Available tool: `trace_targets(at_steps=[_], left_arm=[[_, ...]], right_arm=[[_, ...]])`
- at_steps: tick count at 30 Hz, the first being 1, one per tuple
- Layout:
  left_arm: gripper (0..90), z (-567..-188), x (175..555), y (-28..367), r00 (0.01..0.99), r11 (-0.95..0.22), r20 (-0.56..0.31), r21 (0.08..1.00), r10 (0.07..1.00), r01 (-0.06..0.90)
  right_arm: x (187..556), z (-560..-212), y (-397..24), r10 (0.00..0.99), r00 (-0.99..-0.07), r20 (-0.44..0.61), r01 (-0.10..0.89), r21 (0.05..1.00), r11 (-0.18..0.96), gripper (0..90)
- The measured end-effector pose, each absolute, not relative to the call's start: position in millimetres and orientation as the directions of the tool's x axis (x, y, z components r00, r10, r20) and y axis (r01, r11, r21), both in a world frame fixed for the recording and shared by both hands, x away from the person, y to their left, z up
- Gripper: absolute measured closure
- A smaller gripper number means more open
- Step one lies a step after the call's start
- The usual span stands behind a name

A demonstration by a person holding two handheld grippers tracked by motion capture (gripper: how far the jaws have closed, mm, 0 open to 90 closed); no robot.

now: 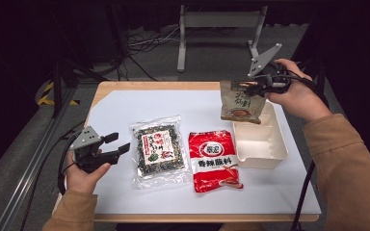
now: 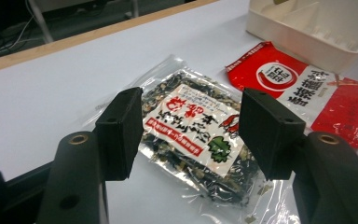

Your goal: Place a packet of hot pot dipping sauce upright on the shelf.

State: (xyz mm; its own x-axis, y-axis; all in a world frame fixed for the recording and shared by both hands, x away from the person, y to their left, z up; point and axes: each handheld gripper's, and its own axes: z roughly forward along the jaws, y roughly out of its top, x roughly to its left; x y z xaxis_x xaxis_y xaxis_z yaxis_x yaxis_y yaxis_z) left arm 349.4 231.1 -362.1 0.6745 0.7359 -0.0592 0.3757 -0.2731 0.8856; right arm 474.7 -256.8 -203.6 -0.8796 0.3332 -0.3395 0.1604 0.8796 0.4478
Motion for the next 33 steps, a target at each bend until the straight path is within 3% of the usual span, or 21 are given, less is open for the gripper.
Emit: trace_targets(at_steps=[8,17,33], left_arm=[[32.5,-369,349,241,0.646,-0.244,-0.066,0.893,0.76,0.379],[32.3,-374,349,246,0.632,-0.242,-0.07,0.887,0.772,0.393],[32.5,-378,340,254,0.605,-0.229,-0.082,0.879,0.792,0.418]], right_arm=[[488,-203,-276,0.353,-0.871,-0.341,0.163,0.476,0.864,89.2],[505,-207,-297,0.299,-0.881,-0.367,0.095,0.482,0.871,89.3],[521,-219,-309,0.262,-0.887,-0.381,0.07,0.449,0.891,89.2]])
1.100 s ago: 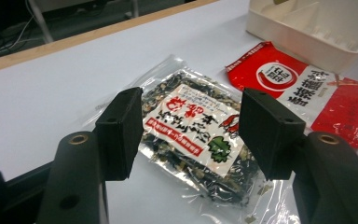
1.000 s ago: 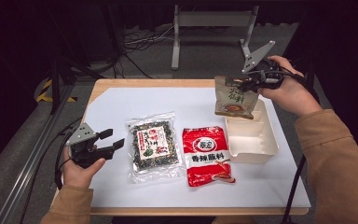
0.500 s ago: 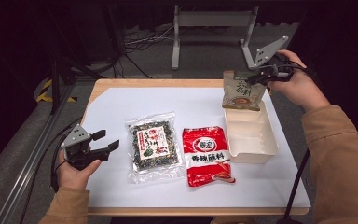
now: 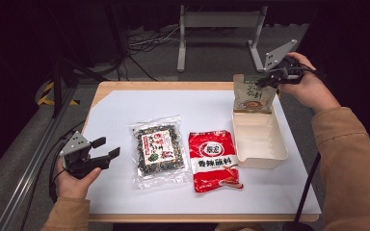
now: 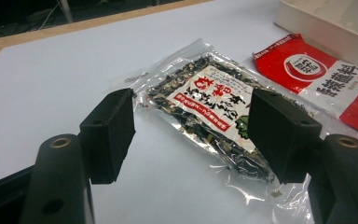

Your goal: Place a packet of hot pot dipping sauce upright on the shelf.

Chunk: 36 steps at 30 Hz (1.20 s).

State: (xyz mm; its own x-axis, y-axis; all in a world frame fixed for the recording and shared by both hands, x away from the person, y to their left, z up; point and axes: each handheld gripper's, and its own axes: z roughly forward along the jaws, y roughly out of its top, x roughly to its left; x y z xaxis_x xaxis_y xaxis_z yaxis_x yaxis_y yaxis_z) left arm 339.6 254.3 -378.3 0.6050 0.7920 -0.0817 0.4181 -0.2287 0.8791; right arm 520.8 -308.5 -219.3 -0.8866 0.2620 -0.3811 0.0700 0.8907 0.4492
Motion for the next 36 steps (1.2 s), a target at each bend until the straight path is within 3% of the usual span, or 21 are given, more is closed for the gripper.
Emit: trace_targets(at_steps=[36], left_arm=[[32.2,-384,339,252,0.615,-0.24,-0.095,0.866,0.783,0.439]], right_arm=[[541,-269,-310,0.263,-0.902,-0.341,0.131,0.364,0.922,88.6]])
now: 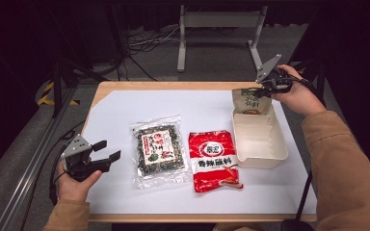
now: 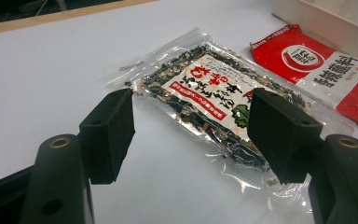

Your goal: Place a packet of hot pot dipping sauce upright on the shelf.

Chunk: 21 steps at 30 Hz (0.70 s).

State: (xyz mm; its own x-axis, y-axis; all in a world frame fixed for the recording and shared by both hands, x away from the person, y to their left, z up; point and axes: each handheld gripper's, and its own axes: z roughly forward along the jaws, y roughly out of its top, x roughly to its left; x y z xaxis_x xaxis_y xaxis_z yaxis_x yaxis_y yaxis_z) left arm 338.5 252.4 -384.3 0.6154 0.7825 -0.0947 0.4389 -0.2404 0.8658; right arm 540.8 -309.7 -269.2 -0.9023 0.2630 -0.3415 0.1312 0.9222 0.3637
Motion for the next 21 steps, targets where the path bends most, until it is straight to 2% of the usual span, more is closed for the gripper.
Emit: trace_targets(at_steps=[21], left_arm=[[32.1,-385,341,250,0.623,-0.246,-0.097,0.863,0.776,0.441]], right_arm=[[540,-279,-325,0.332,-0.891,-0.309,0.22,0.345,0.913,88.3]])
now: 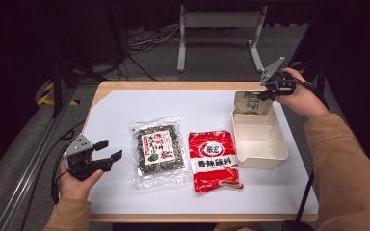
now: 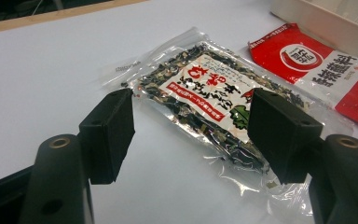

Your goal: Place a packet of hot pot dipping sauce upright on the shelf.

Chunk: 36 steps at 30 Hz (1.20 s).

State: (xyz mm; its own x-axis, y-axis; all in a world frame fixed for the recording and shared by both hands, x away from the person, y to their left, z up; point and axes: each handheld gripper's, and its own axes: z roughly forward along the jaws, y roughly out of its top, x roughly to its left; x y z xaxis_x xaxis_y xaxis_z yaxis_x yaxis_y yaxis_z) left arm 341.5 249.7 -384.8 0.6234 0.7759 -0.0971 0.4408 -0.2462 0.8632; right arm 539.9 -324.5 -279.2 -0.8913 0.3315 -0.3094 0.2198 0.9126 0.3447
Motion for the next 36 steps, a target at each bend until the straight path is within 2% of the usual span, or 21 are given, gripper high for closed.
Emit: trace_targets(at_steps=[15,16,18,19,22,32,36], left_arm=[[31.6,-386,344,249,0.625,-0.248,-0.096,0.863,0.775,0.441],[30.8,-386,344,249,0.625,-0.249,-0.097,0.861,0.775,0.443],[28.4,-386,345,248,0.626,-0.259,-0.083,0.862,0.775,0.435],[27.0,-387,346,246,0.625,-0.269,-0.07,0.862,0.777,0.43],[24.1,-388,348,243,0.624,-0.286,-0.047,0.86,0.78,0.422],[22.7,-390,355,235,0.646,-0.304,-0.032,0.864,0.763,0.401],[24.4,-391,361,233,0.65,-0.308,-0.045,0.855,0.758,0.417]], right_arm=[[539,-285,-330,0.363,-0.885,-0.291,0.253,0.354,0.9,86.9],[537,-284,-328,0.37,-0.884,-0.287,0.256,0.366,0.895,82.1],[536,-284,-327,0.38,-0.879,-0.287,0.262,0.374,0.89,79.8],[535,-283,-326,0.394,-0.872,-0.291,0.268,0.389,0.881,71.0],[533,-282,-326,0.457,-0.849,-0.265,0.304,0.462,0.833,56.0],[514,-264,-325,0.481,-0.824,-0.299,0.257,0.559,0.788,44.6],[498,-252,-321,0.544,-0.768,-0.337,0.26,0.612,0.746,41.3]])
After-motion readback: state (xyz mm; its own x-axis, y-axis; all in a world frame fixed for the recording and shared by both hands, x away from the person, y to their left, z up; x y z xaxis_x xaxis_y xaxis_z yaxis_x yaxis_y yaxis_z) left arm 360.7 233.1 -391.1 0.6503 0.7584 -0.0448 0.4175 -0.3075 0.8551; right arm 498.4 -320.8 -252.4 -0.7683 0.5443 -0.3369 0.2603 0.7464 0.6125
